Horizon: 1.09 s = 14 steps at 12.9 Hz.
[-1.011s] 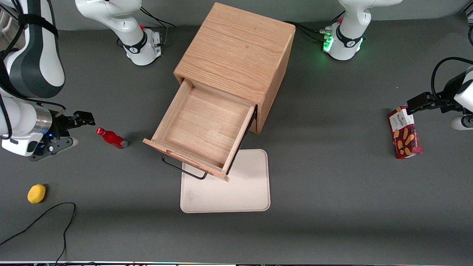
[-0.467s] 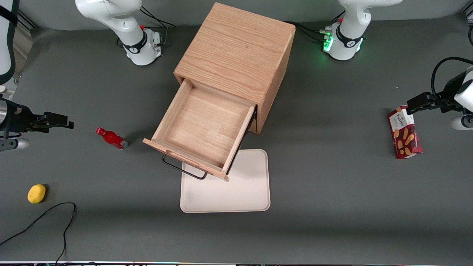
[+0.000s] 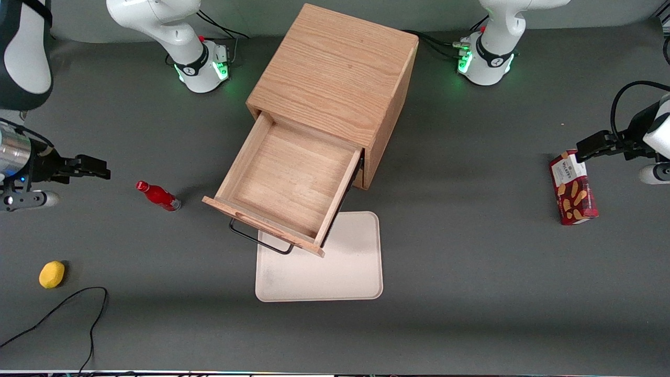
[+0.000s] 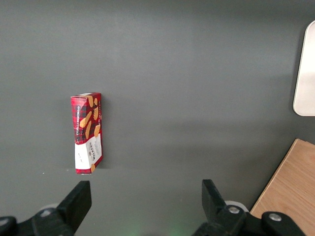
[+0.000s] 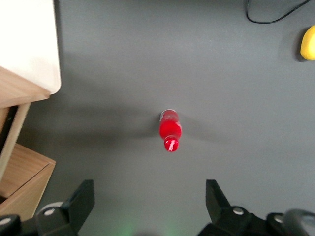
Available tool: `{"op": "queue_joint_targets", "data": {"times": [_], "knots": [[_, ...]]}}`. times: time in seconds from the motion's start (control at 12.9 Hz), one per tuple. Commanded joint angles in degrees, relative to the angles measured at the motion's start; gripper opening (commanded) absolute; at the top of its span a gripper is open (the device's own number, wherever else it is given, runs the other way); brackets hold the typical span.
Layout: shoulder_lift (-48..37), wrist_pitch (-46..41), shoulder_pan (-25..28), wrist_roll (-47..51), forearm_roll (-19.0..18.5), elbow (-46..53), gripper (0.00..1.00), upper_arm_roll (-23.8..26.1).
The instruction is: Open upper drawer
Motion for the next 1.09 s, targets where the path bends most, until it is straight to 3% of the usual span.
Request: {"op": "queue_joint_targets", "data": {"times": [0.0, 0.16, 0.39, 0.47, 0.78, 1.01], "knots": [[-7.9, 0.7, 0.9, 2.0, -1.2, -7.5, 1.0, -0.2], [-9.9, 1.1, -1.8, 2.2, -0.8, -9.4, 1.0, 2.2], [-9.9, 1.1, -14.3, 4.7, 1.0, -8.5, 1.0, 16.2], [-9.1, 0.5, -16.2, 6.8, 1.1, -6.9, 1.0, 18.6], [-2.0, -5.6, -13.5, 7.3, 1.1, 4.0, 1.0, 17.0], [-1.7, -6.8, -12.4, 4.4, 0.8, 4.3, 1.0, 15.6]]}}
